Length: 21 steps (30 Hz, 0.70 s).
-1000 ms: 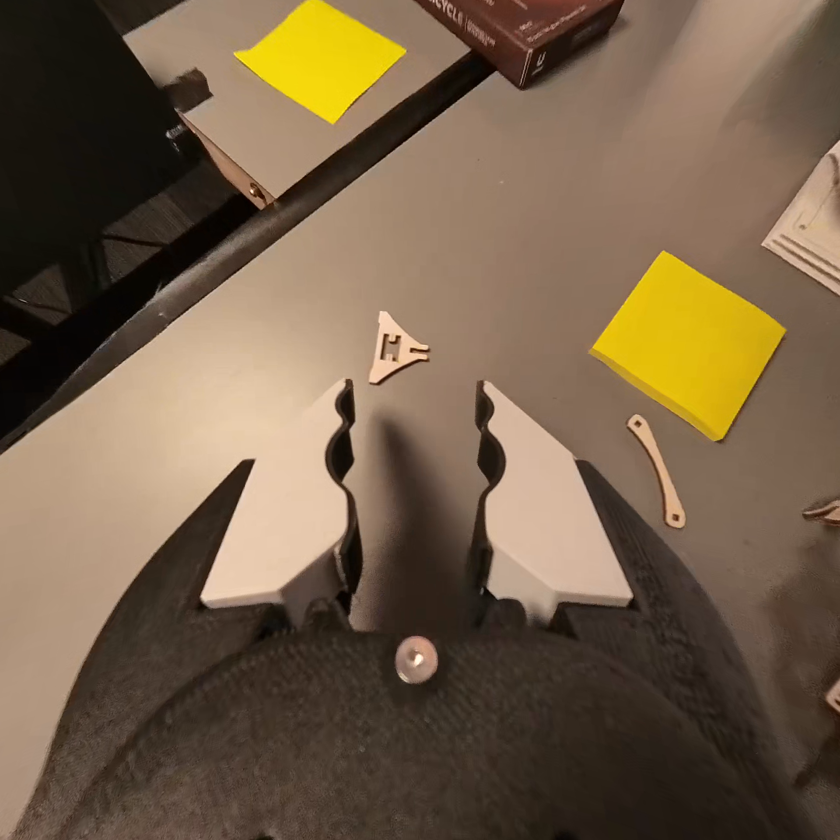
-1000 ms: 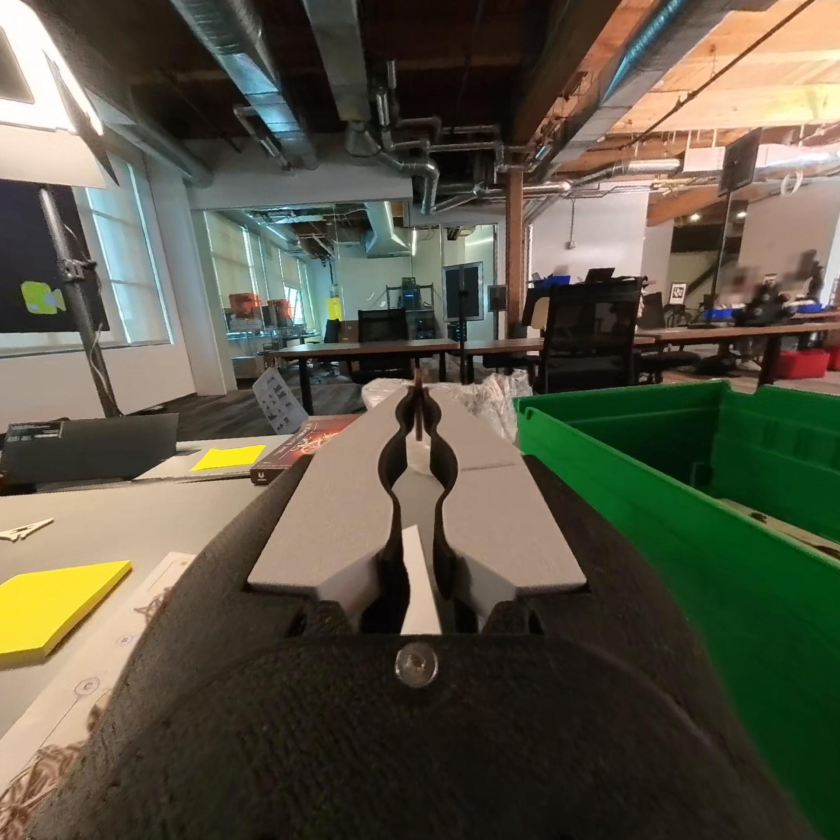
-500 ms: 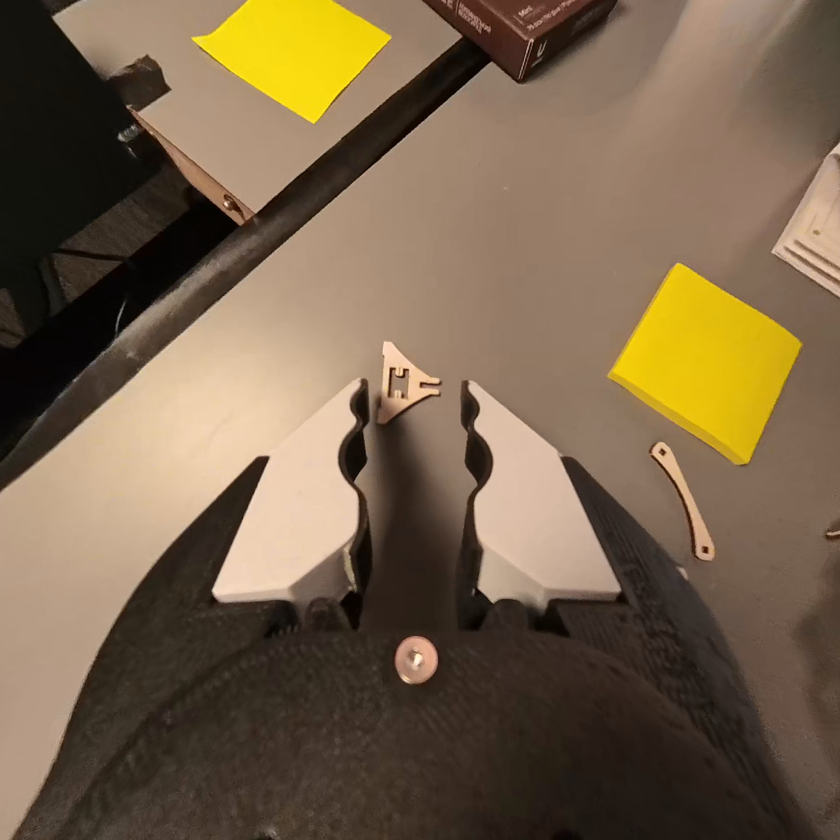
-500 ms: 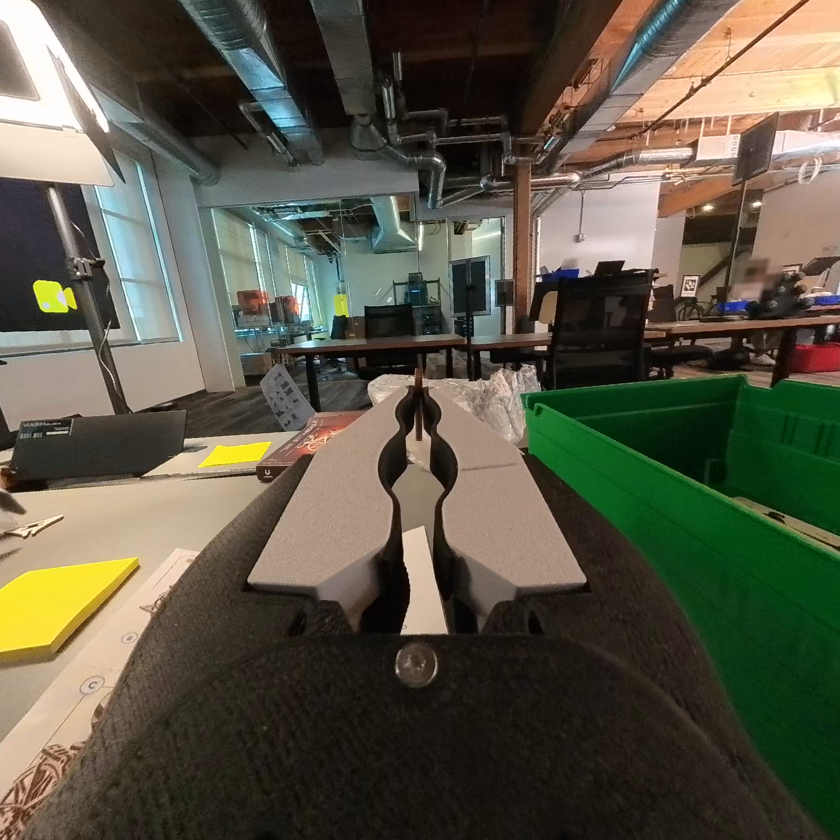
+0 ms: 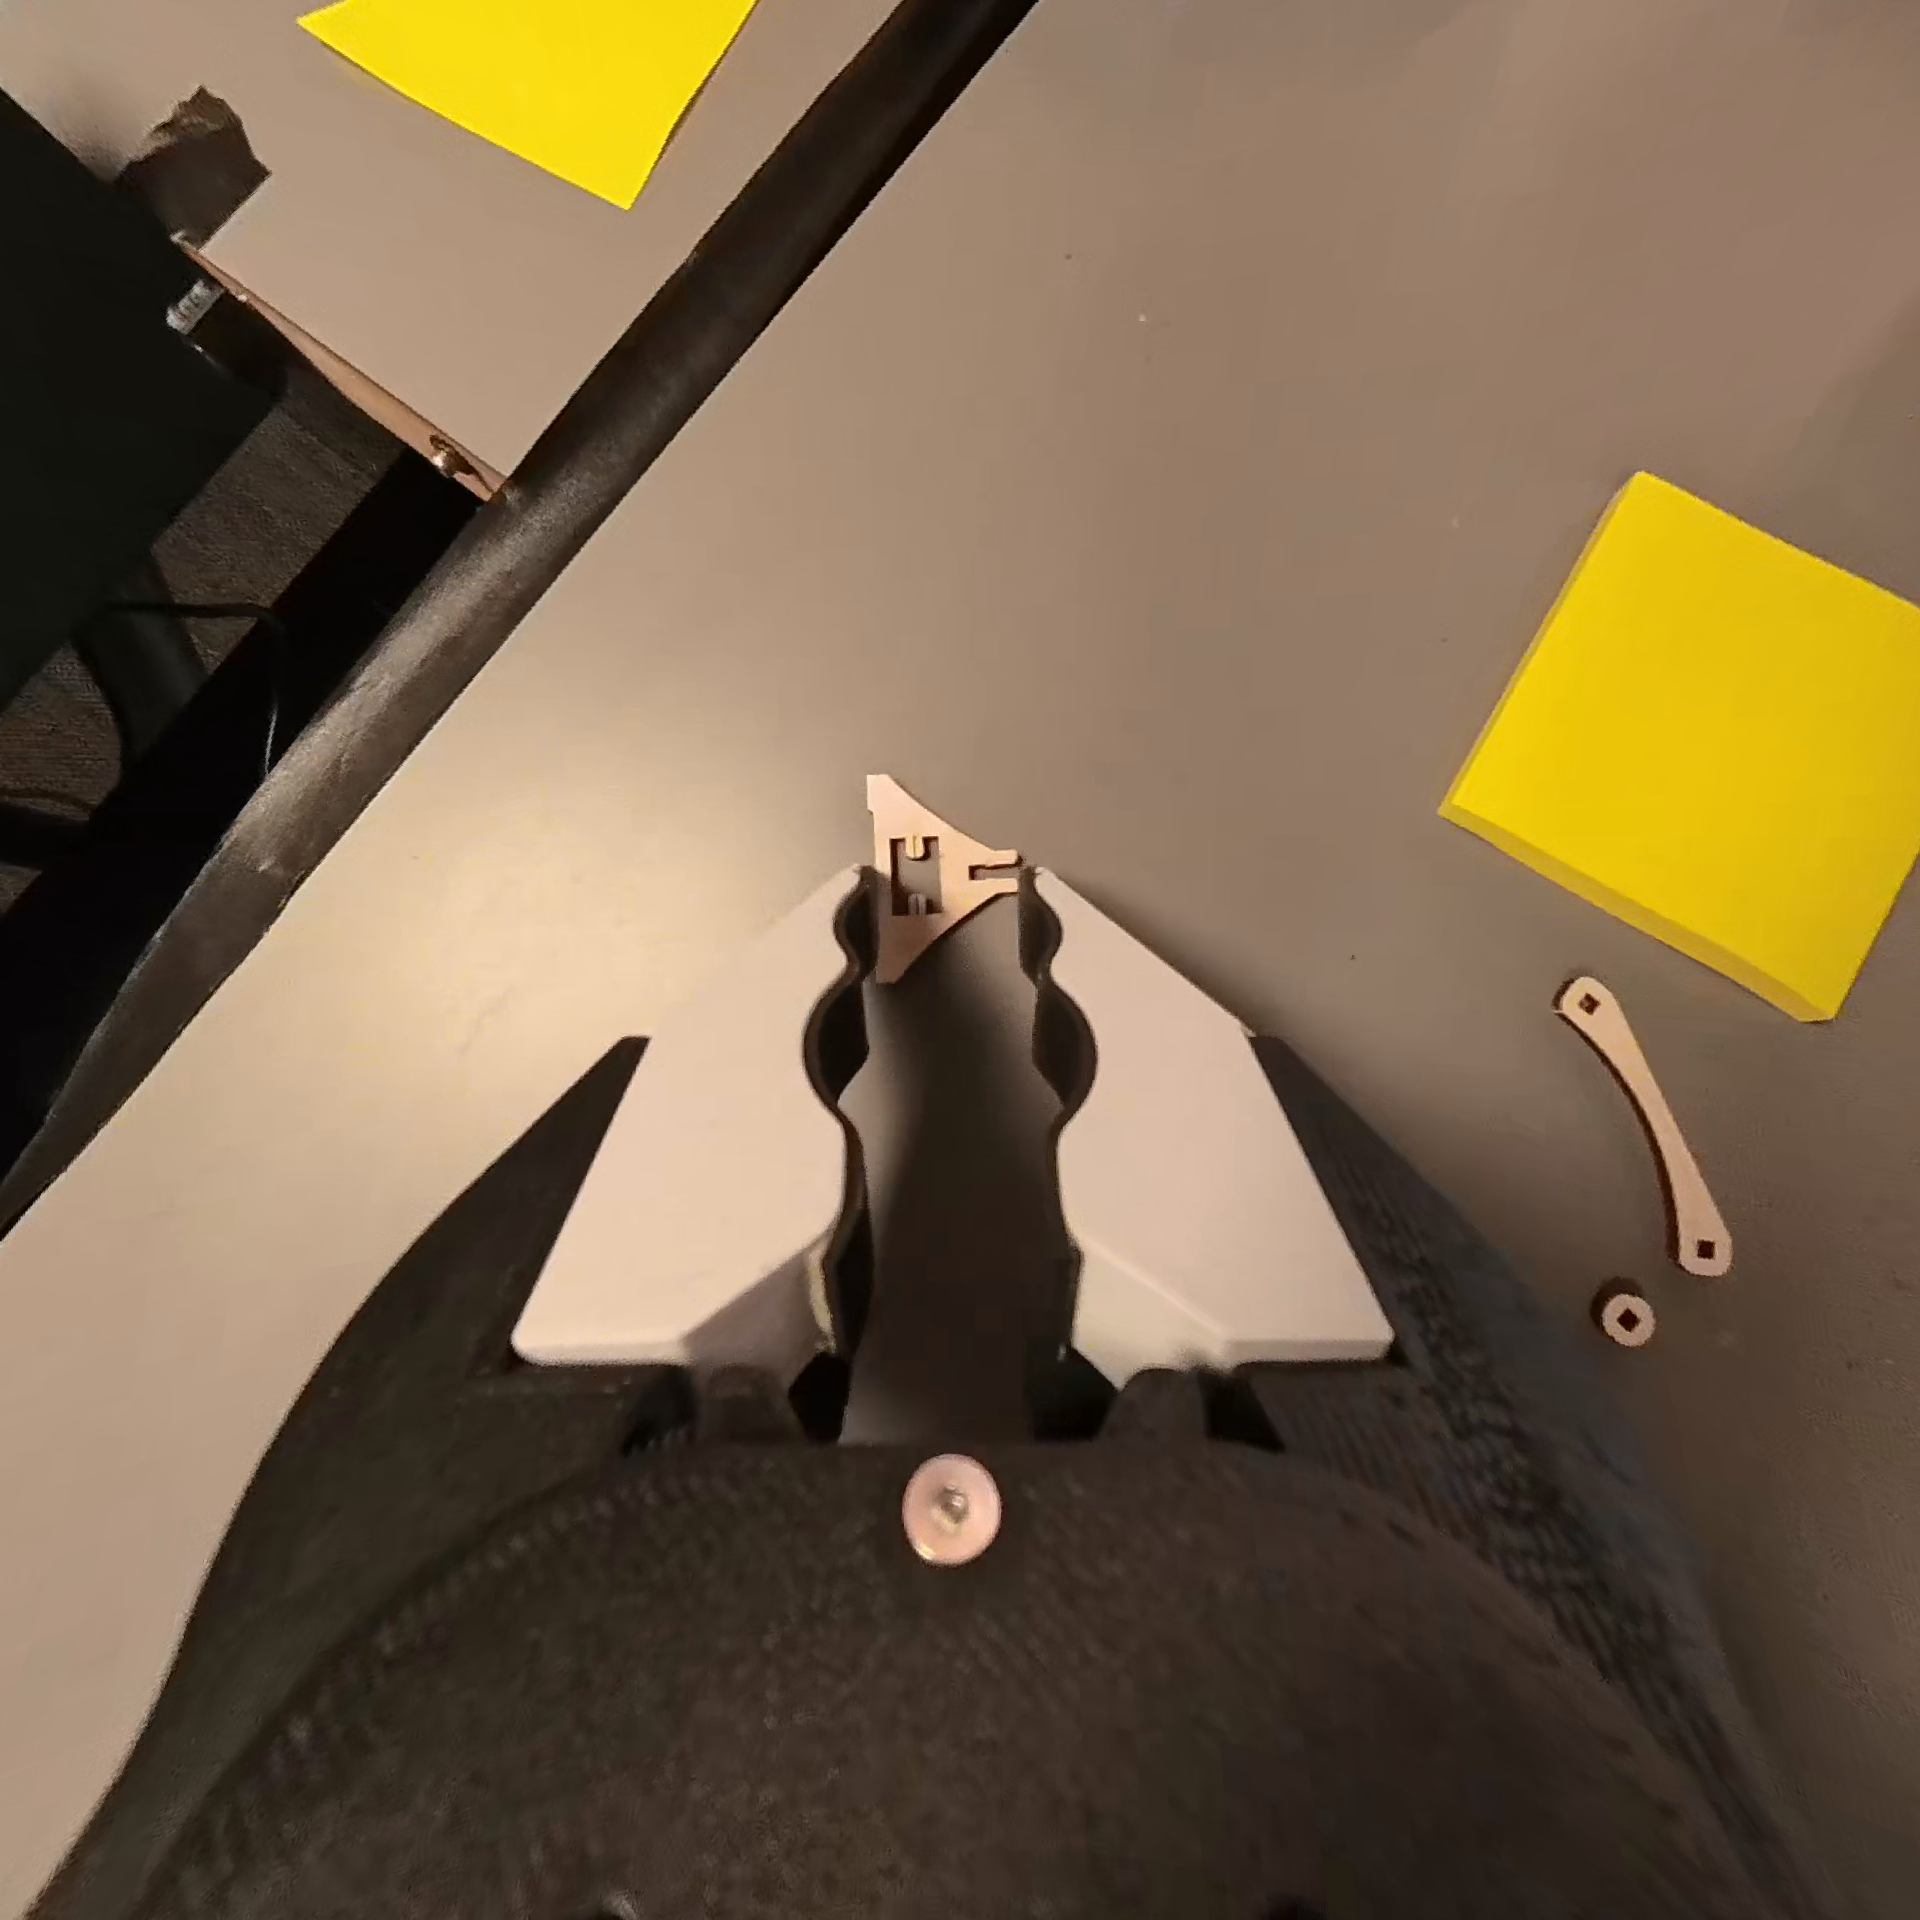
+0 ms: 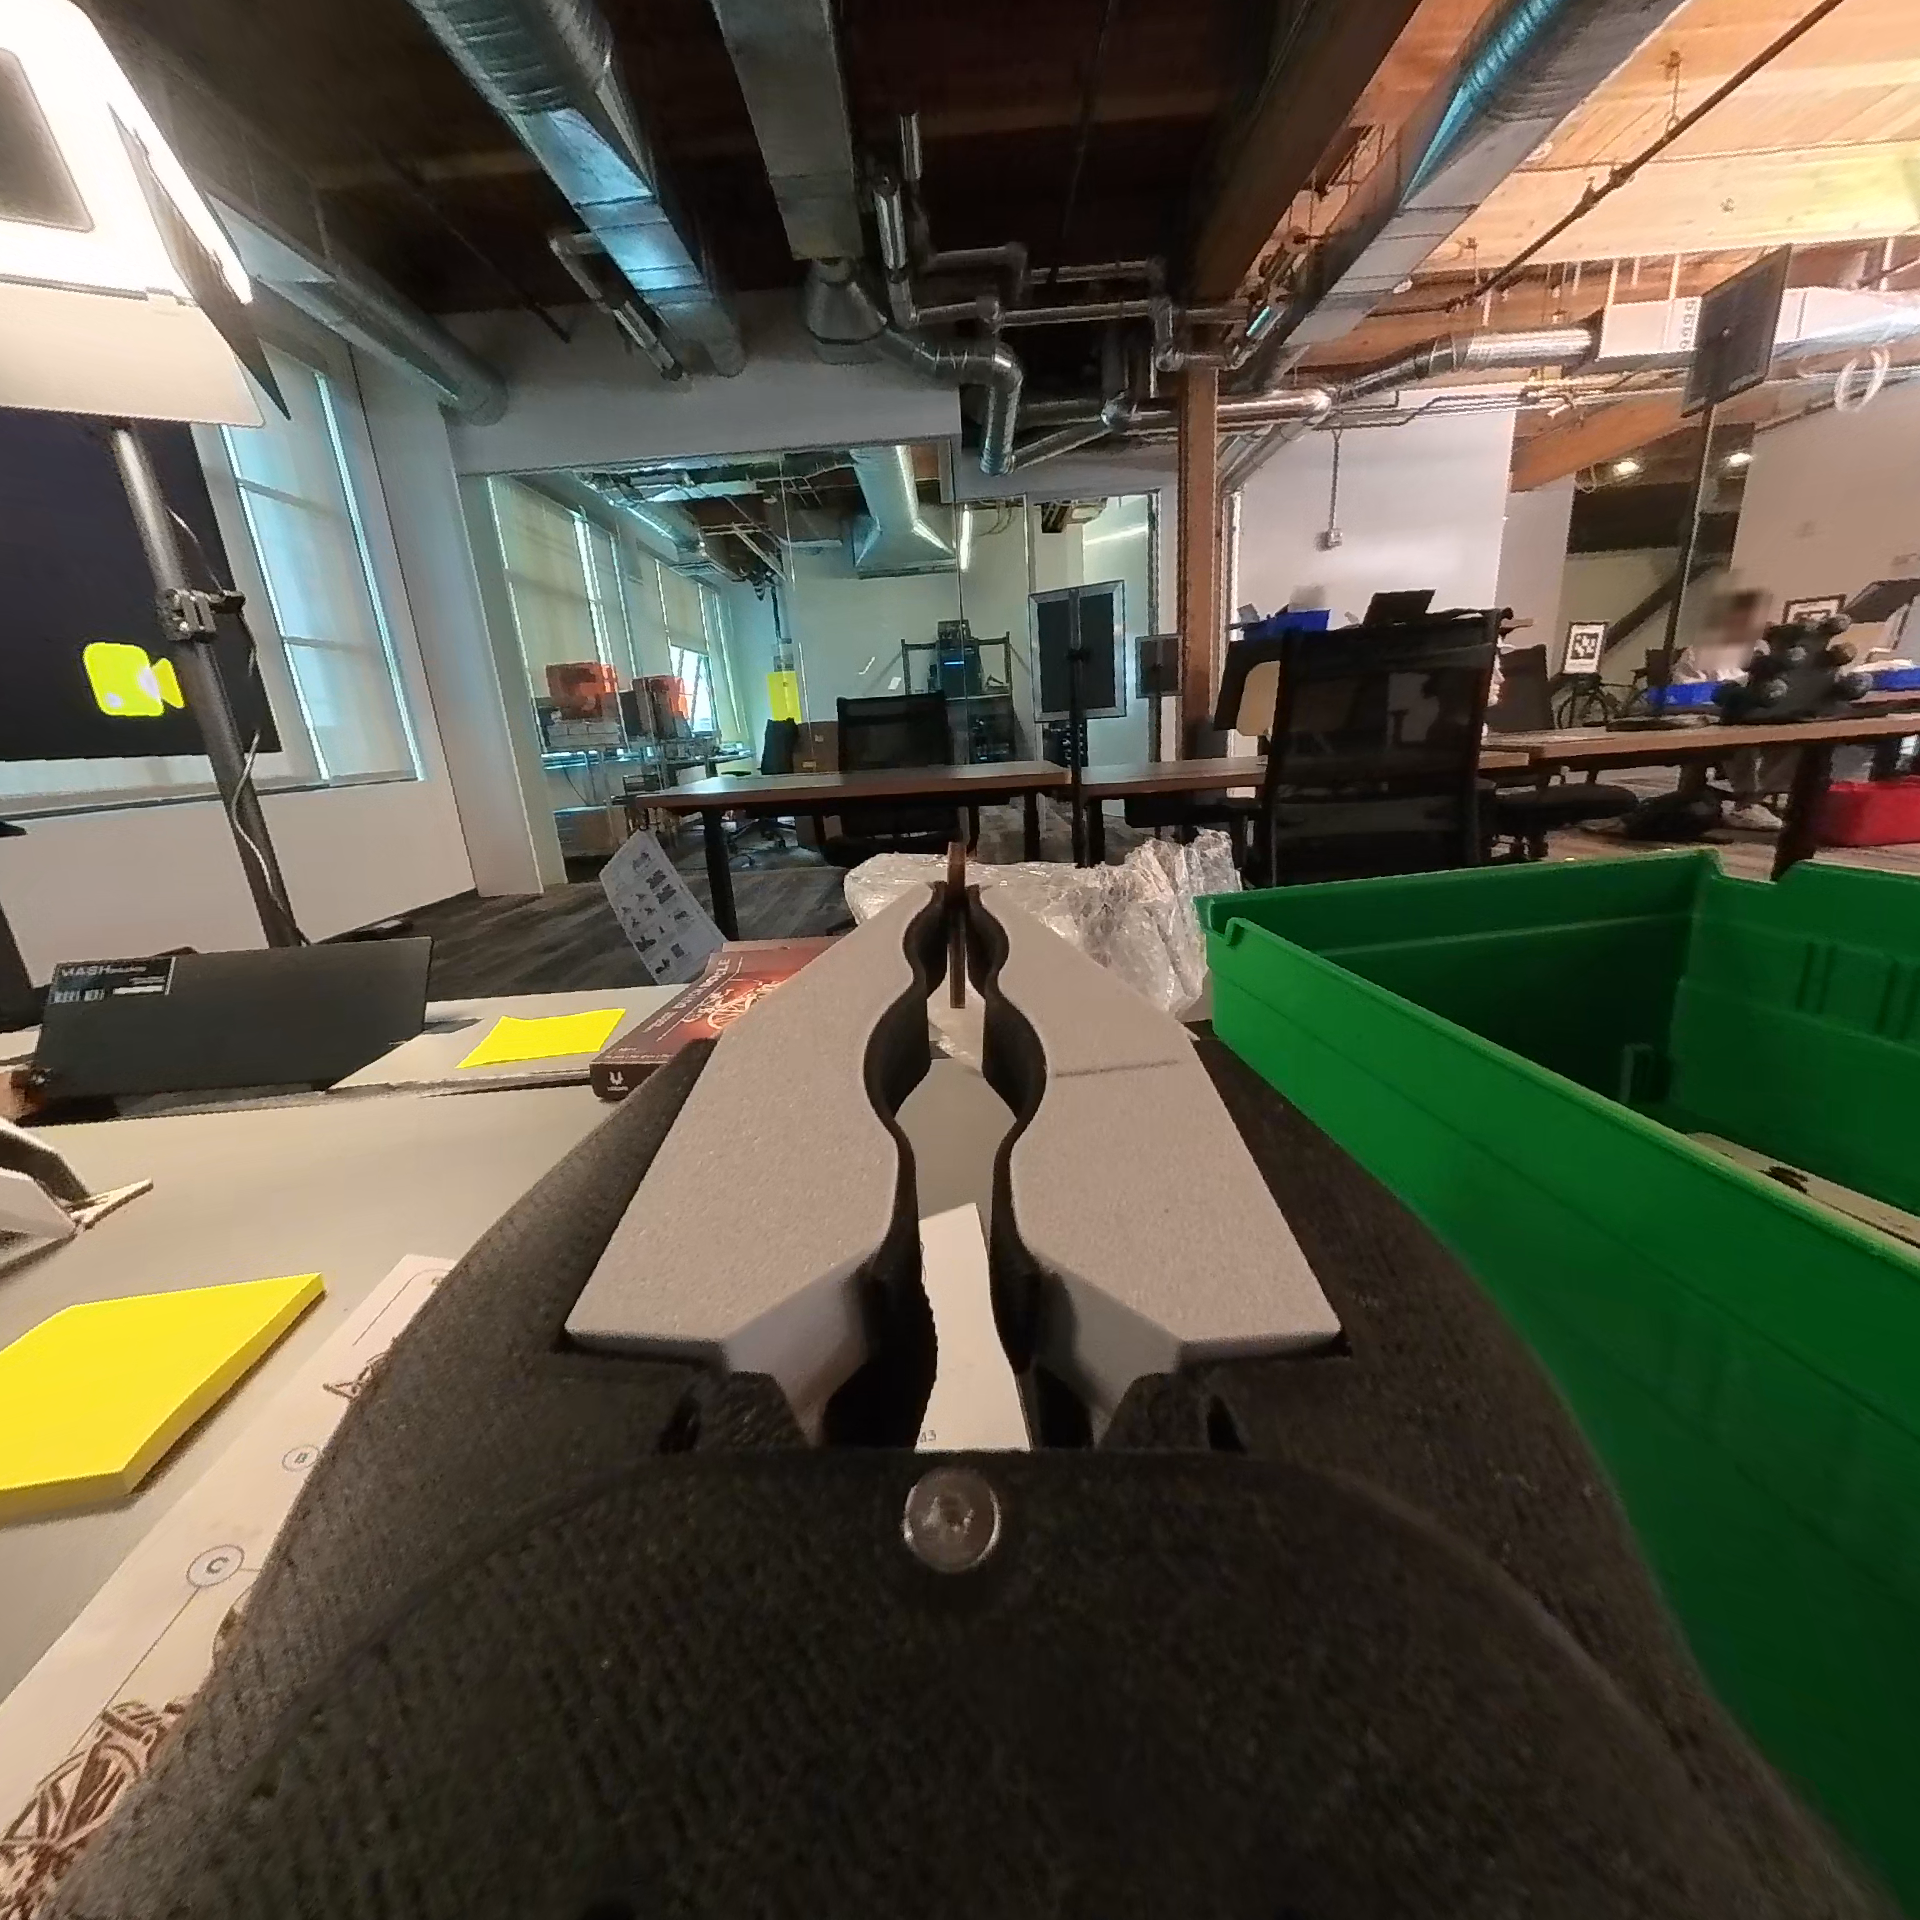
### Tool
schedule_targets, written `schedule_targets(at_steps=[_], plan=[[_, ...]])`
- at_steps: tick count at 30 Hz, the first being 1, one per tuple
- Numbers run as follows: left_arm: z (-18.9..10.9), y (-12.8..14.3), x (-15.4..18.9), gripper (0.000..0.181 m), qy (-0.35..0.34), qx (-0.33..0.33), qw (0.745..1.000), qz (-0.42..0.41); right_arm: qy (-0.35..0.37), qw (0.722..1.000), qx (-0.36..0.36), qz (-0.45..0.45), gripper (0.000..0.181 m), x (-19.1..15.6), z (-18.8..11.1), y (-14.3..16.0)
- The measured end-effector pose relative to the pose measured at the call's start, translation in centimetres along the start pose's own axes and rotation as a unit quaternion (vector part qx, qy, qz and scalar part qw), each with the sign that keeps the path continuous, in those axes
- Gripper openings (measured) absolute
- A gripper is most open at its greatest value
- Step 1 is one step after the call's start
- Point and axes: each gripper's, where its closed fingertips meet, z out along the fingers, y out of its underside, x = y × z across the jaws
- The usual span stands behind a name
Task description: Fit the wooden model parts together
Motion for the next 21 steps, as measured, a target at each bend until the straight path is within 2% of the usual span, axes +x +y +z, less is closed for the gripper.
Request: schedule_targets(at_steps=[7, 9, 12, 16, 21], plan=[[-0.3, 0.0, -0.1, 0.025, -0.010, -0.002, 1.000, -0.007, 0.002, 1.000, 0.000, 0.006, 0.000, 0.2, 0.0, 0.1], [-0.9, -0.3, 0.7, 0.025, 0.005, 0.016, 1.000, -0.012, 0.002, 1.000, 0.000, 0.007, 0.000, 0.2, 0.0, 0.1], [-2.6, -1.0, 3.1, 0.025, 0.056, 0.079, 0.994, -0.053, 0.003, 1.000, 0.002, 0.007, 0.000, 0.3, -0.1, 0.0], [-7.0, -0.6, 5.2, 0.025, 0.049, 0.153, 0.985, -0.057, 0.003, 1.000, 0.004, 0.005, 0.000, 0.2, -0.1, -0.1], [-15.7, 1.5, 8.9, 0.025, 0.029, 0.244, 0.967, -0.061, -0.002, 1.000, 0.003, 0.003, 0.000, -0.1, -0.1, -0.1]])
